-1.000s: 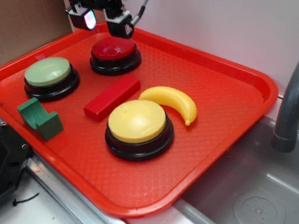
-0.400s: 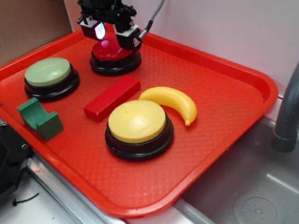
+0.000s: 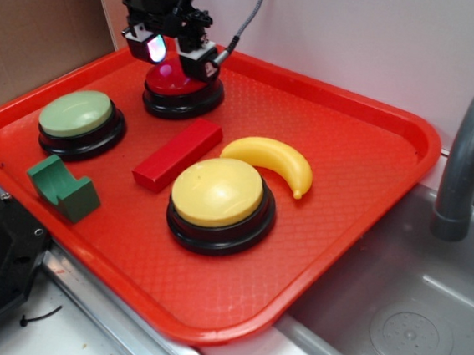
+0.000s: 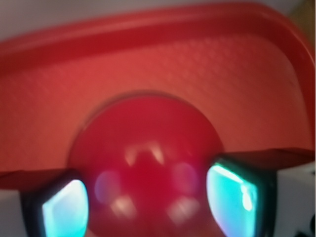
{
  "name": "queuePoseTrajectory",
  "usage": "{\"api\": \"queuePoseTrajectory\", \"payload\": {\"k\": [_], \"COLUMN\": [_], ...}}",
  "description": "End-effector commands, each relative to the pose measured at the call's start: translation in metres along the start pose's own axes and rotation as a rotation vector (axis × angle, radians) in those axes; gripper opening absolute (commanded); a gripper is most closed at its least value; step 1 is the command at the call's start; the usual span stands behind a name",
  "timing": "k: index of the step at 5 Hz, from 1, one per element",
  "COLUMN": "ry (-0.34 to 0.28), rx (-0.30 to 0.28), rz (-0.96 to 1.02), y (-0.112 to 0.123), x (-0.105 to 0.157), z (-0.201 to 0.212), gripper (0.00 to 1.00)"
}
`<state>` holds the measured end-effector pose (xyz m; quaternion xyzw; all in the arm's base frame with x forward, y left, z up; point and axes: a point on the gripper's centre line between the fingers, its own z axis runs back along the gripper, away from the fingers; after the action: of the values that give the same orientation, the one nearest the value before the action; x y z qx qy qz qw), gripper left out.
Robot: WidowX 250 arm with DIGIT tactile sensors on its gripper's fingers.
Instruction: Push the red button.
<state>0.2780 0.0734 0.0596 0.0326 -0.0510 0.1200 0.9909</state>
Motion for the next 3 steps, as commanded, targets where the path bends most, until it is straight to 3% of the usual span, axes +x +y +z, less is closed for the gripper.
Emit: {"api": "queuePoseTrajectory", "payload": {"k": [1,3], "ry": [-0.122,-0.100], "rx": [0.012,0.032], "rz": [-0.002,0.067], "y": [0.012,0.015], "x": [0.016,0.012], "z": [0.055,0.078], "gripper": [1.00,1.00]}}
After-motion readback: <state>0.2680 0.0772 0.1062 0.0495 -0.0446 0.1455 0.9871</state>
